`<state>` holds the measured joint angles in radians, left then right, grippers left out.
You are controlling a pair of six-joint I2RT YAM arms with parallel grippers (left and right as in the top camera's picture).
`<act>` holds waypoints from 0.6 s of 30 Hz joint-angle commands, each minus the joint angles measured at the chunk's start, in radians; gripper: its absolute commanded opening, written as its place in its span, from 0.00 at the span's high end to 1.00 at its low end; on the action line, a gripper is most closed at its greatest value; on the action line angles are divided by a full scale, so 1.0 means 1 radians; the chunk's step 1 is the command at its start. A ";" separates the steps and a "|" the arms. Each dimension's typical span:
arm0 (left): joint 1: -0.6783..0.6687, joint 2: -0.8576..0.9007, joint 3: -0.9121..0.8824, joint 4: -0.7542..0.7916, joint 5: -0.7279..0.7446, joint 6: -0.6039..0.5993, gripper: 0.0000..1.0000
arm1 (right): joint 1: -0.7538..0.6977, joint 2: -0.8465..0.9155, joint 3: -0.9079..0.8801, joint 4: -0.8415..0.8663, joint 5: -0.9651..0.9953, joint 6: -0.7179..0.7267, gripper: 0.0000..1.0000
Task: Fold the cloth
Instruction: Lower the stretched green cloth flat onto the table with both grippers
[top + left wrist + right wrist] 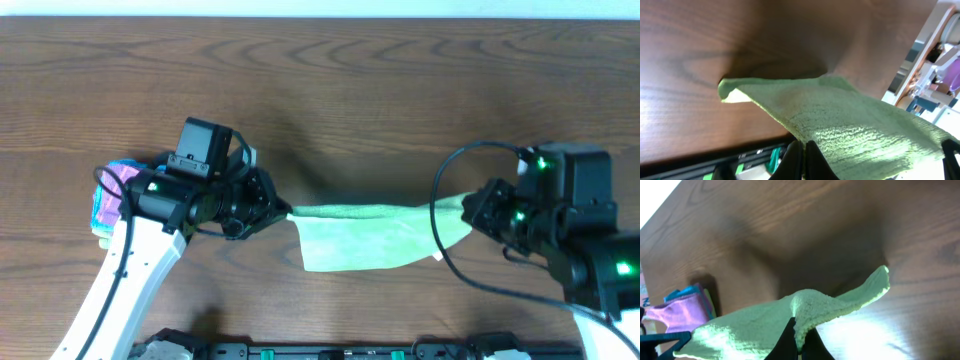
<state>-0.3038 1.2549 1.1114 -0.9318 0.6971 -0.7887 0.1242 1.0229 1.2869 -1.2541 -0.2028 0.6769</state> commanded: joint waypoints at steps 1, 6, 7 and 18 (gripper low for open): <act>0.001 0.031 0.024 0.038 -0.018 -0.024 0.94 | 0.008 0.045 0.002 0.036 0.024 -0.029 0.99; 0.002 0.093 0.024 0.127 -0.044 -0.036 0.94 | 0.008 0.138 -0.035 0.144 0.042 -0.047 0.99; 0.002 0.109 0.024 0.147 -0.053 -0.035 0.94 | 0.008 0.157 -0.042 0.167 0.042 -0.048 0.99; 0.003 0.343 0.024 0.412 -0.084 -0.034 0.94 | 0.008 0.443 -0.058 0.474 0.043 -0.137 0.99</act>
<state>-0.3031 1.5589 1.1133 -0.5407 0.6357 -0.8165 0.1242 1.4231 1.2346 -0.8013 -0.1719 0.5827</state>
